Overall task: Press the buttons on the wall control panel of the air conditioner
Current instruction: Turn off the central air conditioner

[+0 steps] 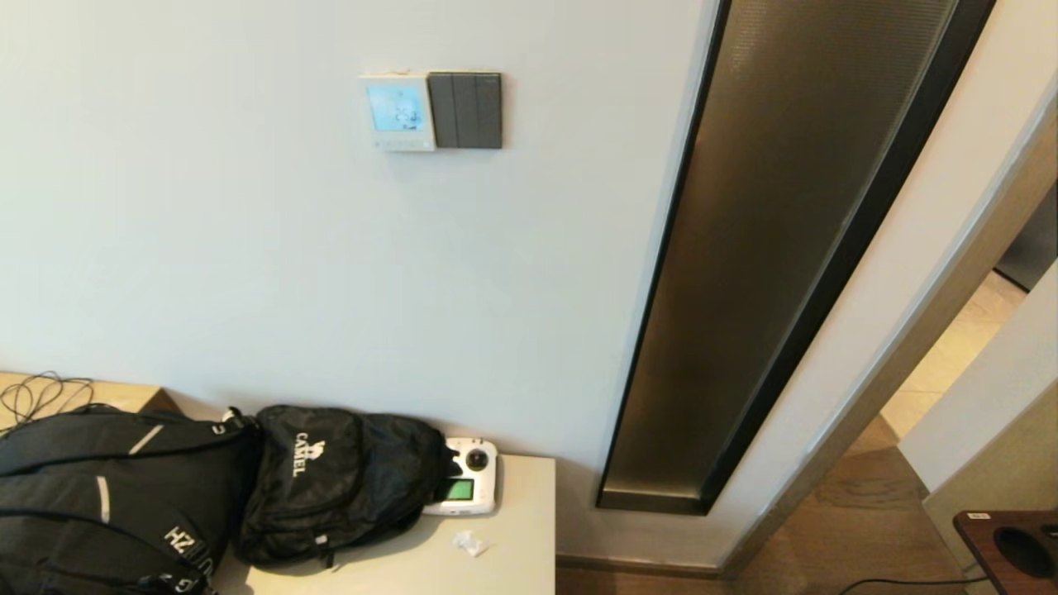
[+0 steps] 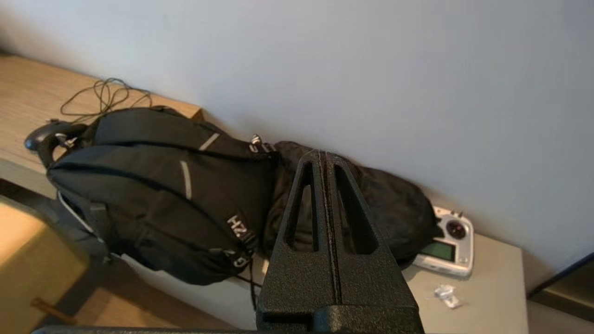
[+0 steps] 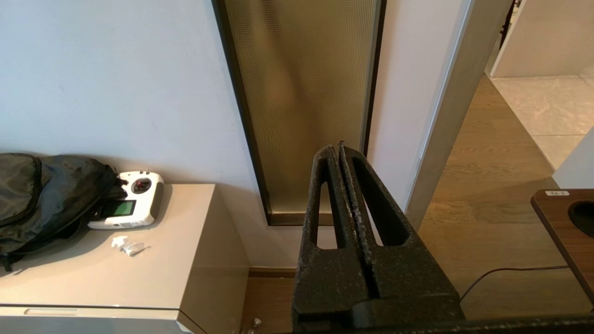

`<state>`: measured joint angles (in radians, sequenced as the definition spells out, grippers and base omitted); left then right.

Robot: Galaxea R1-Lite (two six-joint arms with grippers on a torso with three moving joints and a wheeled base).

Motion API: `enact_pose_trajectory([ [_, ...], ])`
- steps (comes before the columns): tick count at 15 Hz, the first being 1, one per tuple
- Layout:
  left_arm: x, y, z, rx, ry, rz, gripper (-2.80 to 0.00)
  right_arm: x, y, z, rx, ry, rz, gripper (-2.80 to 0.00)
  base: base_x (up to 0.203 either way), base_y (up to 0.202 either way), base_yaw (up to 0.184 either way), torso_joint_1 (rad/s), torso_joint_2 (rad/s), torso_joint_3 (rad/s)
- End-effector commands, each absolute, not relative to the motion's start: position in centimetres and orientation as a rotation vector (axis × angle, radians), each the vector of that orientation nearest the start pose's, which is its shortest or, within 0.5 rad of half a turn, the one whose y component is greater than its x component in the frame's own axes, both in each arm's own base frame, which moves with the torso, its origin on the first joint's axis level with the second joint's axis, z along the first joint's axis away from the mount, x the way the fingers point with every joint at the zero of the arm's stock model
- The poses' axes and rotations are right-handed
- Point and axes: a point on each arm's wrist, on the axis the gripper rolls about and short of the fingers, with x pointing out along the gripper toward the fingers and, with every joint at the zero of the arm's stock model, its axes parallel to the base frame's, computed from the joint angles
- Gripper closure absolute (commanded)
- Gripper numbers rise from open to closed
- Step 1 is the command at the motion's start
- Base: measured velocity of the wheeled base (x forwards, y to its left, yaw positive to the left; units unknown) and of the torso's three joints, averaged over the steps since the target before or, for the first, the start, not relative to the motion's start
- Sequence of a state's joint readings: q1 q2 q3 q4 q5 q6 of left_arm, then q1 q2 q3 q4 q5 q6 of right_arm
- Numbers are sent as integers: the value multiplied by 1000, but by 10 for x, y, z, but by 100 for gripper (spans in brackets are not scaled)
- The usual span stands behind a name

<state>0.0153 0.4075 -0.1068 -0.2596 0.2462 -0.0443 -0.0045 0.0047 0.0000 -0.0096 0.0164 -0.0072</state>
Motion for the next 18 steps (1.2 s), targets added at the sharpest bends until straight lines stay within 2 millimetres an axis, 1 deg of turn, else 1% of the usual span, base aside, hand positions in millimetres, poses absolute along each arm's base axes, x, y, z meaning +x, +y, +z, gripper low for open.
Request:
enact_pose_trajectory([
  [1, 9, 5, 123, -38, 29, 263, 0, -22, 0, 77, -9, -5, 12, 0, 0, 0, 0, 0, 0, 0],
  [2, 7, 5, 113, -37, 41, 243, 0, -22, 0, 77, -8, -5, 12, 0, 0, 0, 0, 0, 0, 0],
  [4, -1, 2, 101, -40, 46, 140, 0, -22, 0, 77, -9, -3, 12, 0, 0, 0, 0, 0, 0, 0],
  [5, -2, 2, 98, -41, 64, 118, 0, -22, 0, 77, -8, -4, 12, 0, 0, 0, 0, 0, 0, 0],
  [8, -7, 1, 94, -26, 38, 98, 0, -22, 0, 77, -9, -4, 12, 0, 0, 0, 0, 0, 0, 0],
  [11, -22, 0, 81, -21, 29, 39, 0, -22, 0, 77, -9, -3, 12, 0, 0, 0, 0, 0, 0, 0],
  [14, -25, 0, 79, -24, 23, 19, 0, -22, 0, 77, -8, -4, 12, 0, 0, 0, 0, 0, 0, 0],
  [18, -24, 0, 80, -40, -25, 21, 0, -22, 0, 77, -8, -4, 12, 0, 0, 0, 0, 0, 0, 0],
])
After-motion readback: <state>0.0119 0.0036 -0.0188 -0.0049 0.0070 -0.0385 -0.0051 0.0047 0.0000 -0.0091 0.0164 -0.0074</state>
